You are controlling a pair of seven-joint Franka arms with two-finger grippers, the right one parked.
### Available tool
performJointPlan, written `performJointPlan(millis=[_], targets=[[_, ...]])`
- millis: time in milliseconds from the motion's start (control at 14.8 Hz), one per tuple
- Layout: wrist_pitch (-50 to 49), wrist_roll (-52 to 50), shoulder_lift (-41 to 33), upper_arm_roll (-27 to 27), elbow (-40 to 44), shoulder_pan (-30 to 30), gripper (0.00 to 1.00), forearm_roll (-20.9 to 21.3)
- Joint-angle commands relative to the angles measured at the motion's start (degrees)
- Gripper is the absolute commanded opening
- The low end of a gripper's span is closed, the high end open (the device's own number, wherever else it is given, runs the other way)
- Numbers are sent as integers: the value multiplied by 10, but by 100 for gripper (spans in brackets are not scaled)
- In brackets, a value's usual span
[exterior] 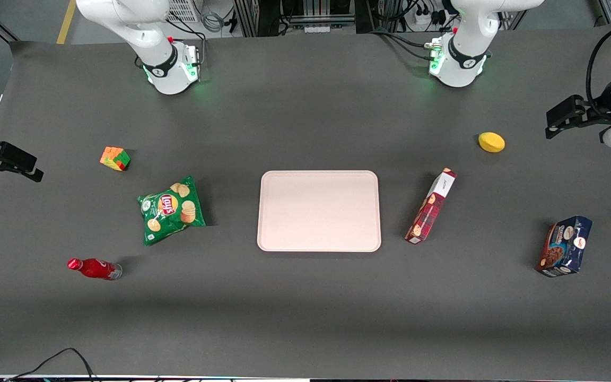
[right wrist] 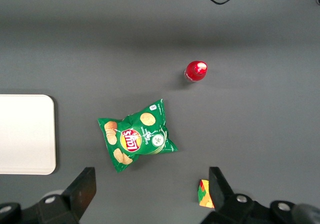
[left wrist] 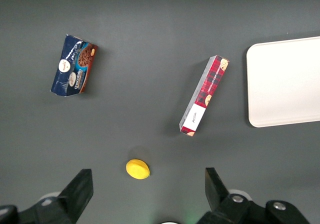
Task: Place red cookie box on tray
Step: 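Move the left gripper down over the red plaid shortbread box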
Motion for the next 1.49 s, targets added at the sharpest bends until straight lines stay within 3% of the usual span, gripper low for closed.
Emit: performJointPlan(millis=[0, 407, 746, 1085, 1424], targets=[[11, -1, -10, 13, -10, -9, 100, -6], [17, -13, -7, 6, -17, -16, 100, 1], [15, -5, 26, -39, -64, -40, 100, 2], [204, -5, 24, -74, -238, -60, 100, 8], [426, 5, 53, -98, -377, -61, 100, 53]])
